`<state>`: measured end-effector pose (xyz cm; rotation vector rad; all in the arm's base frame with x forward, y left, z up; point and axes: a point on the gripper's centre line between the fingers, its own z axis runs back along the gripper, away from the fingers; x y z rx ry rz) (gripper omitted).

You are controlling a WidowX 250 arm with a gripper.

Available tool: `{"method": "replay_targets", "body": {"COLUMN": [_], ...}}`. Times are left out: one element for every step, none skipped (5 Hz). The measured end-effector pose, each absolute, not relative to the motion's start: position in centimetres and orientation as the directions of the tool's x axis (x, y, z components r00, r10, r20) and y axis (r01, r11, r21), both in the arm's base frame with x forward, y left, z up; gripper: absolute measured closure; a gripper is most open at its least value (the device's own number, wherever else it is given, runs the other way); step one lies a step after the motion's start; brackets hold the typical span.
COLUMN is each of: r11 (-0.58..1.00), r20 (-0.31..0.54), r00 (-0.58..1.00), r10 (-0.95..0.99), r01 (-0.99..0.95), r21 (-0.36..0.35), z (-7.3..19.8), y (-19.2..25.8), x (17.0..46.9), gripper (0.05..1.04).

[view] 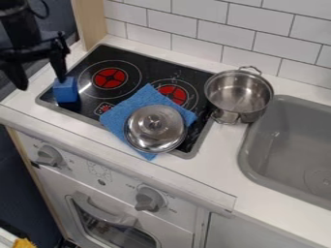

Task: Move the blue object to the right side of the stove

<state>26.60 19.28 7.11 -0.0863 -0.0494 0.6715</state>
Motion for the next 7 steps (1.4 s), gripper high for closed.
{"method": "replay_targets", "body": {"r11": [0.793,0.807,0.805,0.796,0.774,0.755,0.744], "r20": [0.038,0.02,0.064,0.048,0.044,0.076,0.082], "r00": [0.793,0.809,0.803,0.795,0.774,0.753,0.742], "r10": [0.608,0.587,0.593,0.605,0.632,0.654,0.666], "r01": [-0.604,-0.583,-0.588,-0.603,-0.633,-0.655,-0.668], "r21": [-0.087,-0.091,-0.08,-0.047,-0.007,-0.009,0.004], "z": [6.5,5.1,4.9,3.3,2.5,2.3,2.2], "y": [19.4,18.8,18.4,18.2,18.4,18.5,18.6], "x": [27.1,27.8,29.0,29.3,29.4,29.7,29.5], "gripper": [0.083,0.083,0.083,0.083,0.117,0.396,0.464]}}
